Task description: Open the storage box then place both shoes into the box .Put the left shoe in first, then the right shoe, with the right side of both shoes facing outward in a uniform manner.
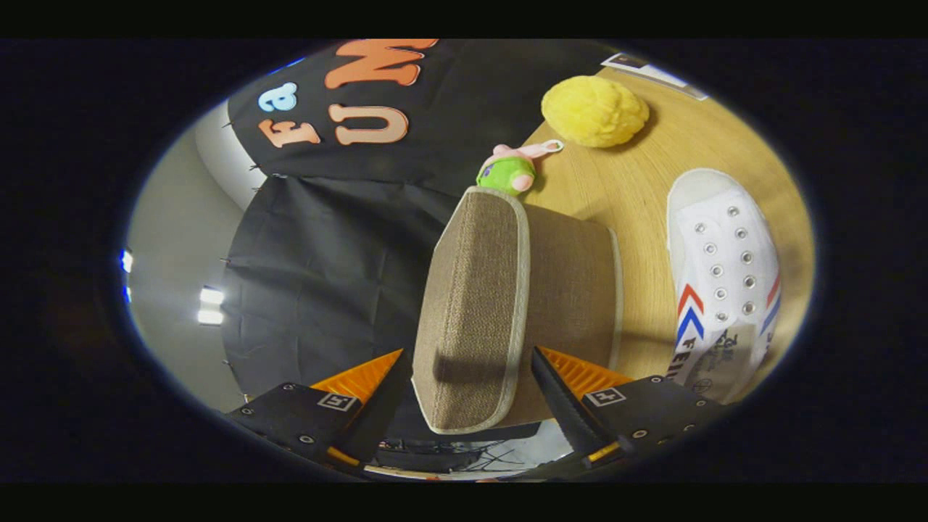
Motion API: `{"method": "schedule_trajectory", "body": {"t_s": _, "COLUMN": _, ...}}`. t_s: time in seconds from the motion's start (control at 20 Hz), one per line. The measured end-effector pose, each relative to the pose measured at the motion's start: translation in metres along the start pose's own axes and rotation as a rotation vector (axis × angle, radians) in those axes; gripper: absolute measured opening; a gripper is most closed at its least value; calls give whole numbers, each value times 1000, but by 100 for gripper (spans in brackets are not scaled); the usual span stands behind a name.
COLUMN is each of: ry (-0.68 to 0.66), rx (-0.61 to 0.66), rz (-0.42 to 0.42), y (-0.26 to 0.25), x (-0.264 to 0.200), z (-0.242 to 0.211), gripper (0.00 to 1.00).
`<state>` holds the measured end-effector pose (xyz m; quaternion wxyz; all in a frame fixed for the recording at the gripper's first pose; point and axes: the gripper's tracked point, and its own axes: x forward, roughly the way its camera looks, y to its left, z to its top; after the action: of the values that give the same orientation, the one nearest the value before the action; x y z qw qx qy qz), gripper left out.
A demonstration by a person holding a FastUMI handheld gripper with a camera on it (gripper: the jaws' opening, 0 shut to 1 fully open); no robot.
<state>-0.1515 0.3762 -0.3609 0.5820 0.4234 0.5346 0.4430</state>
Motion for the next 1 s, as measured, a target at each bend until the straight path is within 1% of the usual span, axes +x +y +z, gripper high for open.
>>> {"method": "schedule_trajectory", "body": {"t_s": 0.1, "ry": 2, "rx": 14, "rz": 28, "y": 7, "x": -1, "z": -2, "gripper": 98}}
{"method": "schedule_trajectory", "body": {"t_s": 0.2, "ry": -6, "rx": 42, "rz": 60, "y": 16, "x": -8, "z": -1, "gripper": 95}}
{"method": "schedule_trajectory", "body": {"t_s": 0.3, "ry": -21, "rx": 48, "rz": 59, "y": 18, "x": -16, "z": 2, "gripper": 91}}
{"method": "schedule_trajectory", "body": {"t_s": 0.35, "ry": -36, "rx": 62, "rz": 77, "y": 23, "x": -20, "z": 5, "gripper": 83}}
{"method": "schedule_trajectory", "body": {"t_s": 0.4, "ry": -55, "rx": 78, "rz": 99, "y": 31, "x": -24, "z": 9, "gripper": 80}}
{"method": "schedule_trajectory", "body": {"t_s": 0.45, "ry": -73, "rx": 84, "rz": 109, "y": 35, "x": -27, "z": 13, "gripper": 72}}
{"method": "schedule_trajectory", "body": {"t_s": 0.5, "ry": -87, "rx": 79, "rz": 106, "y": 38, "x": -27, "z": 15, "gripper": 68}}
{"method": "schedule_trajectory", "body": {"t_s": 0.55, "ry": -89, "rx": 70, "rz": 94, "y": 36, "x": -26, "z": 14, "gripper": 59}}
{"method": "schedule_trajectory", "body": {"t_s": 0.6, "ry": -84, "rx": 63, "rz": 78, "y": 34, "x": -22, "z": 10, "gripper": 53}}
{"method": "schedule_trajectory", "body": {"t_s": 0.7, "ry": -101, "rx": 46, "rz": 14, "y": 25, "x": -13, "z": 10, "gripper": 34}}
{"method": "schedule_trajectory", "body": {"t_s": 0.85, "ry": -136, "rx": 68, "rz": 25, "y": 40, "x": -7, "z": 17, "gripper": 4}}
{"method": "schedule_trajectory", "body": {"t_s": 0.9, "ry": -157, "rx": 64, "rz": 31, "y": 46, "x": -6, "z": 21, "gripper": 2}}
{"method": "schedule_trajectory", "body": {"t_s": 0.95, "ry": -179, "rx": 62, "rz": 57, "y": 57, "x": -6, "z": 27, "gripper": 0}}
{"method": "schedule_trajectory", "body": {"t_s": 1.0, "ry": -187, "rx": 57, "rz": 71, "y": 69, "x": -7, "z": 31, "gripper": 0}}
